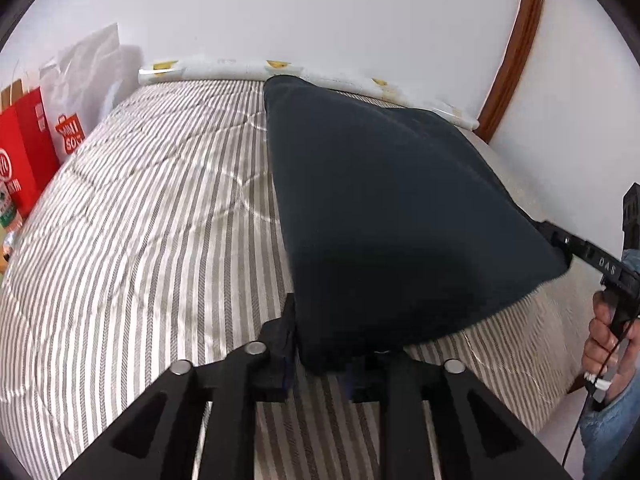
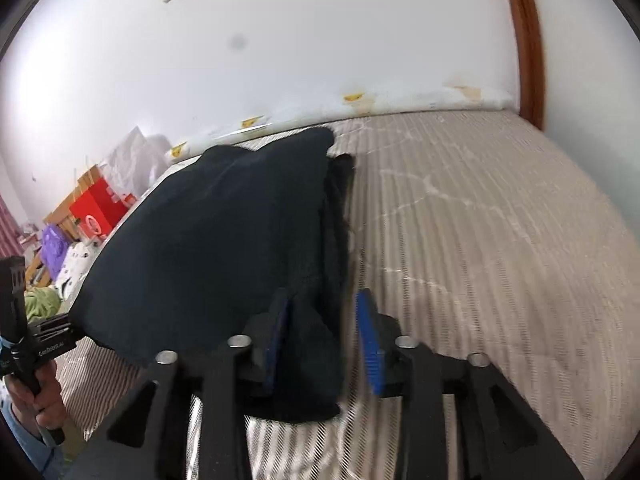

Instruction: Fold small clothes

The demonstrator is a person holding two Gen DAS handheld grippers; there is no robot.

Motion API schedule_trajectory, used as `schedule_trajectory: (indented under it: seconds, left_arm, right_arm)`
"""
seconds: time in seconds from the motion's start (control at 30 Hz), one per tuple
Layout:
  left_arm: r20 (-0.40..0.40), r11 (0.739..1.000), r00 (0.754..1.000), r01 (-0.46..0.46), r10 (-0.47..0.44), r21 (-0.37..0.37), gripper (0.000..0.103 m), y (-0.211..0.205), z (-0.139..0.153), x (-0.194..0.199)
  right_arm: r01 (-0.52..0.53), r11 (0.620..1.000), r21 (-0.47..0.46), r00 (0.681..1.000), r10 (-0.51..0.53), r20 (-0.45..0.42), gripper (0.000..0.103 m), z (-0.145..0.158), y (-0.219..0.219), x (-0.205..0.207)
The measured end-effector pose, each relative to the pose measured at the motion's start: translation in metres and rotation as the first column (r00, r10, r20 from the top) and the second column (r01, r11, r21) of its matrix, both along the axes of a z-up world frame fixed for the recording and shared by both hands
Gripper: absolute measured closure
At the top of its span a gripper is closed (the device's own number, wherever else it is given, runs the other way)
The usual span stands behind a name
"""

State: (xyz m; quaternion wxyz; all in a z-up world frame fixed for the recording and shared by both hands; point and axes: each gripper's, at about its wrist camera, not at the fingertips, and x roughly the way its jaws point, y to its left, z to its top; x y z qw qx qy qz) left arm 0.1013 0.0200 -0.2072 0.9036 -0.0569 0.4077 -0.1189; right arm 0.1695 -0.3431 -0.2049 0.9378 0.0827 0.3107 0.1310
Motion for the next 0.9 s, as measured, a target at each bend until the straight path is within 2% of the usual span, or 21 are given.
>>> schedule_trajectory:
  seconds: [0.07, 0.17, 0.23, 0.33, 0.43, 0.57, 0.63, 0.7, 0.77, 0.9]
  left_arm:
    - [-0.007, 1.0, 1.0, 0.002, -0.003, -0.02, 0.07, 0.003, 0.0, -0.011]
    - [0.011, 0.999, 1.0, 0.014, -0.014, -0.042, 0.066, 0.006, 0.007, -0.026]
    - [0.039, 0.999, 0.999, 0.014, -0.013, -0.034, 0.063, 0.007, 0.016, -0.036]
    - [0.071, 1.0, 0.997, 0.003, -0.001, -0.026, 0.06, 0.01, 0.033, -0.045]
    - [0.089, 0.999, 0.996, -0.009, 0.012, -0.031, 0.06, 0.011, 0.044, -0.041]
    - [0.109, 0.999, 0.993, -0.037, 0.037, -0.005, 0.06, 0.007, 0.054, -0.021]
    - [0.11, 0.999, 0.993, -0.05, 0.049, 0.002, 0.06, 0.005, 0.055, -0.009]
    - [0.098, 0.998, 0.993, -0.065, 0.063, 0.021, 0.06, 0.003, 0.05, 0.005]
    - [0.07, 0.997, 0.995, -0.069, 0.067, 0.03, 0.06, 0.001, 0.039, 0.016]
    - [0.006, 0.998, 0.999, -0.035, 0.035, 0.044, 0.056, -0.002, 0.02, 0.026]
  right_arm:
    - [0.032, 0.999, -0.028, 0.999, -0.031, 0.025, 0.065, 0.013, -0.001, -0.008]
    - [0.061, 0.991, -0.119, 0.996, -0.053, 0.064, 0.065, 0.026, 0.009, -0.014]
    - [0.041, 0.984, -0.172, 0.995, -0.024, 0.101, 0.065, 0.033, 0.024, -0.019]
    - [-0.011, 0.986, -0.166, 0.993, 0.03, 0.112, 0.065, 0.035, 0.04, -0.019]
    - [-0.051, 0.983, -0.177, 0.994, 0.067, 0.085, 0.065, 0.024, 0.054, -0.017]
    - [-0.037, 0.979, -0.2, 0.999, 0.042, 0.022, 0.065, -0.005, 0.051, -0.008]
    - [-0.031, 0.978, -0.206, 0.999, 0.037, 0.025, 0.066, -0.005, 0.047, -0.011]
    - [-0.042, 0.967, -0.25, 0.999, 0.046, 0.007, 0.066, 0.001, 0.05, -0.012]
    - [-0.053, 0.958, -0.28, 0.999, 0.054, -0.004, 0.066, 0.008, 0.05, -0.013]
    - [-0.035, 0.959, -0.28, 0.999, 0.035, -0.004, 0.063, 0.022, 0.04, -0.006]
